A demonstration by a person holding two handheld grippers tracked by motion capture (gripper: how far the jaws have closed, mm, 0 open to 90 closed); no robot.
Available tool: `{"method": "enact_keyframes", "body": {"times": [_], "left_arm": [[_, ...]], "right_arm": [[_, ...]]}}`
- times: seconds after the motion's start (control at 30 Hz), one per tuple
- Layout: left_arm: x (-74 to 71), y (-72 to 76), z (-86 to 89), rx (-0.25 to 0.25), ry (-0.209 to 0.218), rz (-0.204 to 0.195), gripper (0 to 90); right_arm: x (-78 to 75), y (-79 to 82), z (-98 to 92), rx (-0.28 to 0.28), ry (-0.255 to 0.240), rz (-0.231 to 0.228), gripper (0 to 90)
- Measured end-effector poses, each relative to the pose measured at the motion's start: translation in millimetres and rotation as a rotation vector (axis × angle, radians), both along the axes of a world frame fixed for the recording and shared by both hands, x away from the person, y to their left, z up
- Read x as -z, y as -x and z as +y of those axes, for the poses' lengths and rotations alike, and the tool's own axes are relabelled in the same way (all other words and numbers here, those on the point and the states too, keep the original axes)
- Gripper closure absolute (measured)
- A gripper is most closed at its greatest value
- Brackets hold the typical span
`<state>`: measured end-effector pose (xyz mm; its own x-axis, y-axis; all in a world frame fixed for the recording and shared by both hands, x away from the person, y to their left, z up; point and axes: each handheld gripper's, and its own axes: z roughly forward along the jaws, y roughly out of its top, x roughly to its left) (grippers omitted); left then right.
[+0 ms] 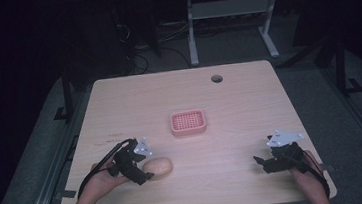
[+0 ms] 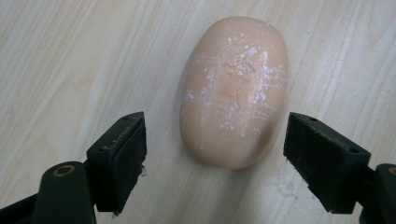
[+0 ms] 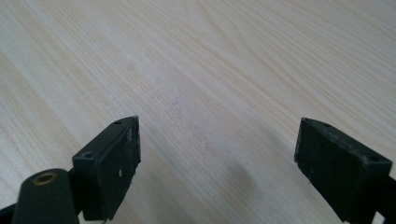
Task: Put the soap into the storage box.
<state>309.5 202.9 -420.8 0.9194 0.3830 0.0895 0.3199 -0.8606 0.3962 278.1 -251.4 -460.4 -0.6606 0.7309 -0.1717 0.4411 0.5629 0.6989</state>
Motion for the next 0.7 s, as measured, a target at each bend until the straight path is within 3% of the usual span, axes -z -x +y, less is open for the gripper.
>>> {"method": "enact_keyframes", "body": {"times": [0.3, 0.7], "left_arm": [[2.5, -3.0, -10.1, 0.020, -0.021, -0.001, 21.4], [9.9, -8.2, -17.1, 0.022, -0.030, 0.032, 21.6]], "right_arm": [[-0.2, 0.1, 0.1, -0.003, 0.001, -0.001, 13.8], [-0.3, 0.1, 0.2, -0.004, 0.002, 0.000, 13.8]]}}
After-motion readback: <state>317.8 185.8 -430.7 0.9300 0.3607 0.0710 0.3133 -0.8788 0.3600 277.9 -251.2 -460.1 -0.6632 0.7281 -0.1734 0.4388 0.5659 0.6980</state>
